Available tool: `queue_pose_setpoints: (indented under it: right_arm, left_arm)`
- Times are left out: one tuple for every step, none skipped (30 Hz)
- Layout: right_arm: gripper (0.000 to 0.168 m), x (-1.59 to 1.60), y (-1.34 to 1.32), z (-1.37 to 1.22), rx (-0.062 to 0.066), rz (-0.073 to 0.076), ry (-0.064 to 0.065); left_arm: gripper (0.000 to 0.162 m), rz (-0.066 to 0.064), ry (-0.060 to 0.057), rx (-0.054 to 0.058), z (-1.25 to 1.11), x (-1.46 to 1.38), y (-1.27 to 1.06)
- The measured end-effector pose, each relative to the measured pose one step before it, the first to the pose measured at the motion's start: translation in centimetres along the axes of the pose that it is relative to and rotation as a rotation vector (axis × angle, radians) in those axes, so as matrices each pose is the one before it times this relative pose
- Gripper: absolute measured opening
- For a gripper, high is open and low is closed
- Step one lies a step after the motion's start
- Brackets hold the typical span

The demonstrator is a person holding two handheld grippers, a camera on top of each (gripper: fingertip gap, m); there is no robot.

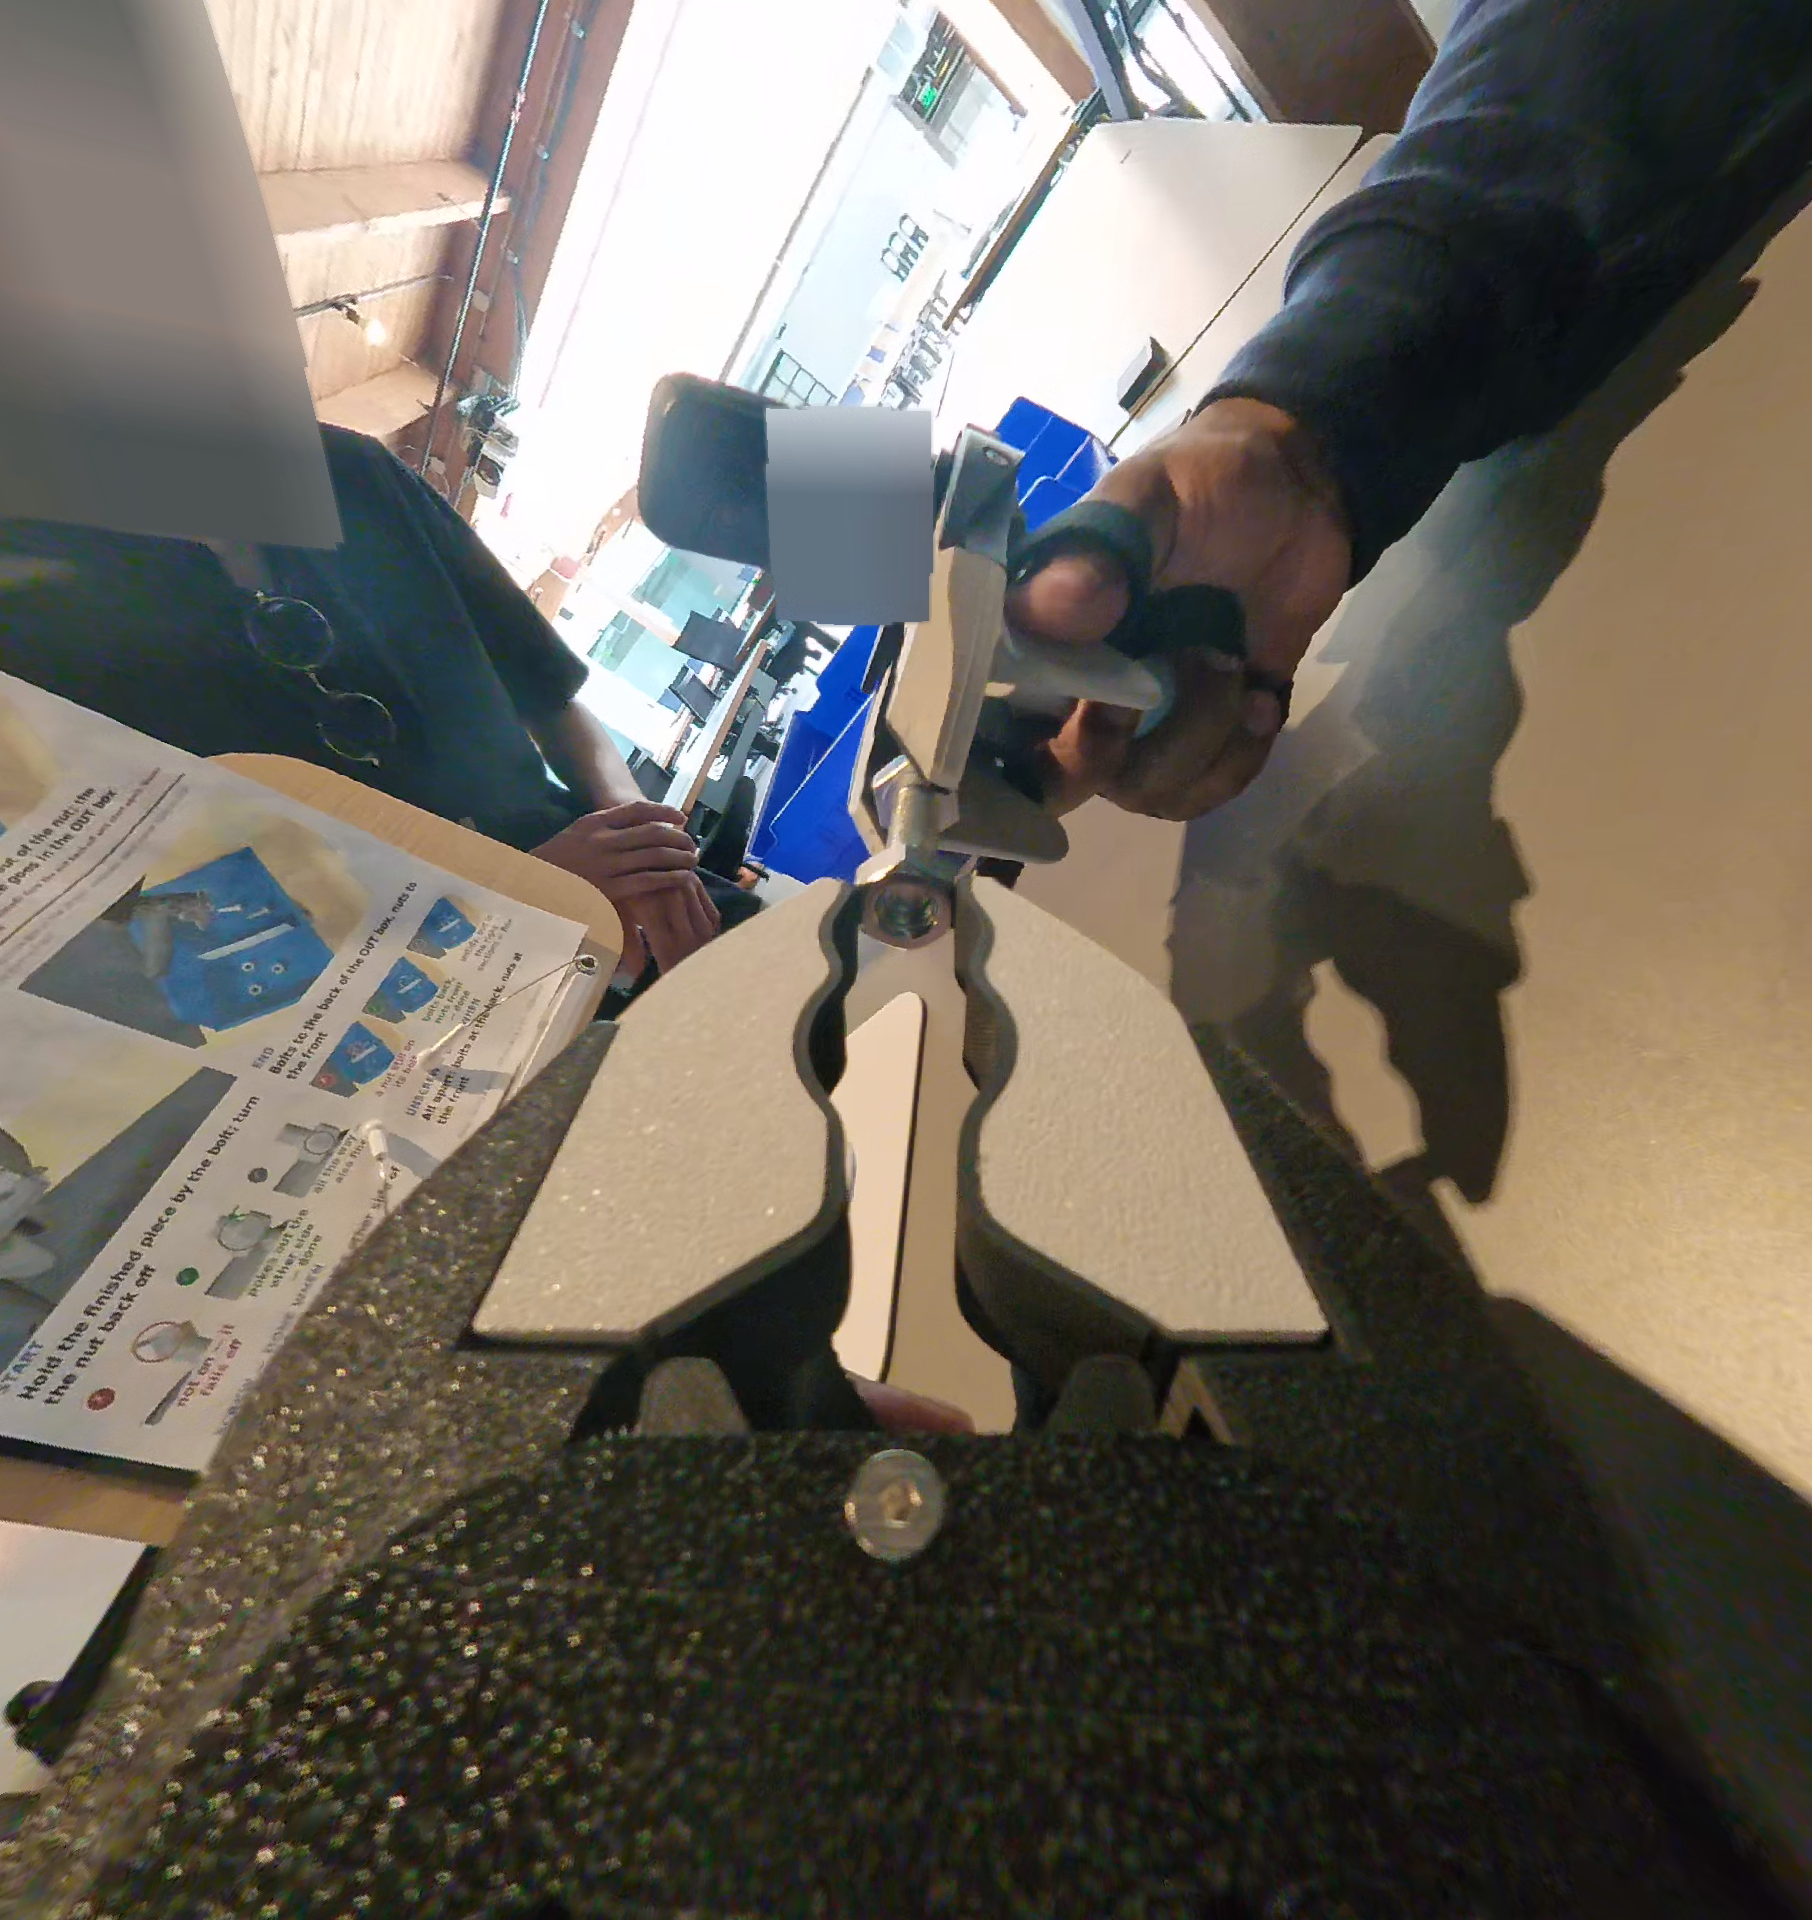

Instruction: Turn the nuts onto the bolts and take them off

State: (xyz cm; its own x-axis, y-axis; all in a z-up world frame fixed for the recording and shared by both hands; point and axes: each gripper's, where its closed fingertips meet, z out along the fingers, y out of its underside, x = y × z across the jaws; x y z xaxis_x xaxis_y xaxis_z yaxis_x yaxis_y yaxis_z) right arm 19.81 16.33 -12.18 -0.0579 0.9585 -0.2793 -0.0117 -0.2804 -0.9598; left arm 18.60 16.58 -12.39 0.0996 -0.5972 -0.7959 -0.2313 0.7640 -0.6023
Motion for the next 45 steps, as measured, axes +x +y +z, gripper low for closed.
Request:
queue_pose_setpoints:
  right_arm:
    - [0.017,-0.011,-0.015,-0.006,0.0007,0.0015,-0.0014]
    - [0.017,-0.010,-0.014,-0.007,0.0006,0.0018,-0.0012]
    - [0.017,-0.016,-0.005,0.006,0.0009,0.0017,-0.0012]
    - [0.017,-0.002,-0.004,0.003,0.0006,0.0015,-0.0010]
    - [0.017,-0.003,0.002,0.001,0.0003,0.0014,-0.0004]
    - [0.017,-0.003,-0.005,-0.006,0.0007,0.0019,-0.0008]
    - [0.017,-0.001,-0.011,0.007,0.0011,0.0015,-0.0009]
    - [0.017,-0.001,-0.011,-0.003,0.0011,0.0014,-0.0010]
    - [0.017,-0.006,-0.022,-0.013,0.0012,0.0014,-0.0011]
    - [0.017,-0.007,-0.020,-0.014,0.0010,0.0013,-0.0012]
    - [0.017,-0.001,-0.018,-0.015,0.0009,0.0012,-0.0008]
    - [0.017,-0.002,-0.005,-0.015,0.0009,0.0010,-0.0004]
    - [0.017,-0.003,-0.020,-0.004,0.0010,0.0013,-0.0009]
    - [0.017,-0.002,-0.004,-0.005,0.0008,0.0010,-0.0005]
    - [0.017,0.006,-0.018,-0.005,0.0009,0.0009,-0.0005]
    - [0.017,-0.004,-0.017,-0.013,0.0010,0.0006,-0.0006]
    - [0.017,0.003,-0.012,-0.006,0.0007,0.0003,-0.0002]
    - [0.017,0.009,-0.012,-0.016,0.0007,0.0004,0.0003]
    - [0.017,0.000,-0.007,-0.016,0.0005,0.0002,0.0002]
    - [0.017,0.012,-0.009,-0.008,0.0004,0.0000,0.0002]
    - [0.017,0.002,-0.004,-0.008,0.0003,0.0001,0.0002]
    - [0.017,0.010,0.002,-0.001,-0.0002,0.0001,0.0009]
    - [0.017,0.016,0.003,-0.012,-0.0002,-0.0003,0.0012]
    - [0.017,0.014,0.004,-0.002,-0.0003,-0.0001,0.0010]
    - [0.017,0.030,0.020,0.002,-0.0010,0.0002,0.0014]
    - [0.017,0.022,0.024,0.002,-0.0011,0.0001,0.0015]
    - [0.017,0.024,0.013,0.006,-0.0005,0.0003,0.0010]
    - [0.017,0.002,0.001,0.010,0.0000,0.0005,0.0003]
    - [0.017,0.011,0.005,0.000,0.0001,0.0003,0.0001]
    - [0.017,-0.004,-0.015,0.003,0.0004,0.0002,0.0000]
    - [0.017,0.000,-0.006,0.004,0.0005,-0.0001,0.0000]
    - [0.017,-0.007,-0.006,-0.007,0.0004,0.0004,-0.0003]
    - [0.017,-0.001,-0.012,-0.005,0.0007,0.0006,-0.0004]
    - [0.017,0.005,-0.010,-0.007,0.0005,0.0001,-0.0002]
    - [0.017,-0.006,-0.007,-0.006,0.0005,0.0002,-0.0003]
    - [0.017,-0.010,-0.008,-0.006,0.0006,0.0005,-0.0005]
    - [0.017,-0.003,-0.001,-0.007,0.0006,0.0007,-0.0008]
    - [0.017,0.002,-0.010,0.003,0.0005,0.0007,-0.0002]
    - [0.017,0.020,-0.003,-0.008,0.0004,0.0006,0.0002]
    - [0.017,0.010,0.000,0.002,0.0005,0.0006,0.0002]
    - [0.017,0.016,0.001,-0.008,0.0004,0.0003,0.0005]
    - [0.017,0.030,0.003,-0.022,0.0000,0.0001,0.0008]
    - [0.017,0.036,0.009,-0.012,0.0000,0.0006,0.0005]
    - [0.017,0.023,0.010,-0.010,0.0002,0.0010,0.0004]
    - [0.017,0.024,-0.003,-0.008,0.0004,0.0005,0.0005]
  left_arm:
    - [0.017,0.0094,-0.0018,-0.0037,0.002,-0.009,-0.015]
    - [0.017,0.0086,-0.0013,-0.0035,-0.005,-0.003,-0.008]
    - [0.017,0.0069,-0.0014,-0.0021,0.002,-0.019,-0.006]
    - [0.017,0.0063,-0.0012,-0.0014,-0.014,-0.001,-0.013]
    - [0.017,0.0065,-0.0010,-0.0026,0.002,-0.008,0.012]
    - [0.017,0.0084,-0.0018,-0.0029,-0.007,0.000,0.004]
    - [0.017,0.0087,-0.0020,-0.0034,-0.002,-0.020,-0.004]
    - [0.017,0.0090,-0.0020,-0.0041,-0.001,-0.016,-0.006]
    - [0.017,0.0098,-0.0026,-0.0041,0.006,-0.016,-0.012]
    - [0.017,0.0103,-0.0026,-0.0041,0.006,-0.020,-0.013]
    - [0.017,0.0108,-0.0024,-0.0047,0.012,-0.013,-0.004]
    - [0.017,0.0106,-0.0025,-0.0049,0.002,-0.028,0.003]
    - [0.017,0.0098,-0.0029,-0.0036,0.012,-0.019,-0.010]
    - [0.017,0.0080,-0.0023,-0.0035,-0.004,-0.005,0.002]
    - [0.017,0.0072,-0.0026,-0.0030,0.001,-0.018,-0.002]
    - [0.017,0.0055,-0.0027,-0.0017,0.013,-0.011,-0.011]
    - [0.017,0.0050,-0.0023,-0.0021,0.003,-0.017,-0.001]
    - [0.017,0.0040,-0.0019,-0.0024,0.014,-0.009,0.008]
    - [0.017,0.0032,-0.0013,-0.0014,0.014,-0.010,0.002]
    - [0.017,0.0024,-0.0009,-0.0008,0.008,0.000,-0.003]
    - [0.017,0.0015,-0.0009,-0.0006,0.012,-0.007,-0.002]
    - [0.017,0.0003,-0.0004,0.0001,0.005,0.006,0.017]
    - [0.017,-0.0012,-0.0006,0.0008,0.003,-0.002,0.014]
    - [0.017,-0.0028,-0.0006,0.0020,0.015,0.006,0.007]
    - [0.017,-0.0061,0.0016,0.0025,0.011,0.028,0.035]
    - [0.017,-0.0072,0.0023,0.0027,0.015,0.031,0.035]
    - [0.017,-0.0074,0.0015,0.0034,-0.003,0.017,0.018]
    - [0.017,-0.0084,0.0011,0.0039,0.013,0.014,0.016]
    - [0.017,-0.0069,0.0007,0.0038,-0.004,-0.002,-0.002]
    - [0.017,-0.0044,0.0002,0.0030,-0.006,-0.008,-0.006]
    - [0.017,-0.0021,-0.0001,0.0014,0.005,-0.005,-0.004]
    - [0.017,-0.0003,0.0001,0.0003,0.002,-0.005,-0.010]
    - [0.017,-0.0002,-0.0002,0.0002,0.011,0.000,-0.006]
    - [0.017,-0.0009,-0.0001,0.0008,0.005,-0.004,-0.015]
    - [0.017,-0.0004,-0.0003,0.0007,-0.005,-0.011,-0.012]
    - [0.017,-0.0010,-0.0001,0.0007,0.005,-0.003,-0.014]
    - [0.017,-0.0030,0.0008,0.0014,0.005,0.003,-0.009]
    - [0.017,-0.0039,0.0012,0.0011,0.005,0.002,-0.002]
    - [0.017,-0.0041,0.0010,0.0013,0.010,0.003,0.008]
    - [0.017,-0.0047,0.0005,0.0024,-0.002,-0.001,-0.001]
    - [0.017,-0.0062,0.0004,0.0026,0.015,-0.002,0.009]
    - [0.017,-0.0074,0.0008,0.0024,0.026,0.008,0.016]
    - [0.017,-0.0058,0.0010,0.0019,0.023,0.007,0.028]
    - [0.017,-0.0048,0.0011,0.0020,0.021,0.007,0.019]
    - [0.017,-0.0041,0.0007,0.0017,0.006,0.001,0.017]
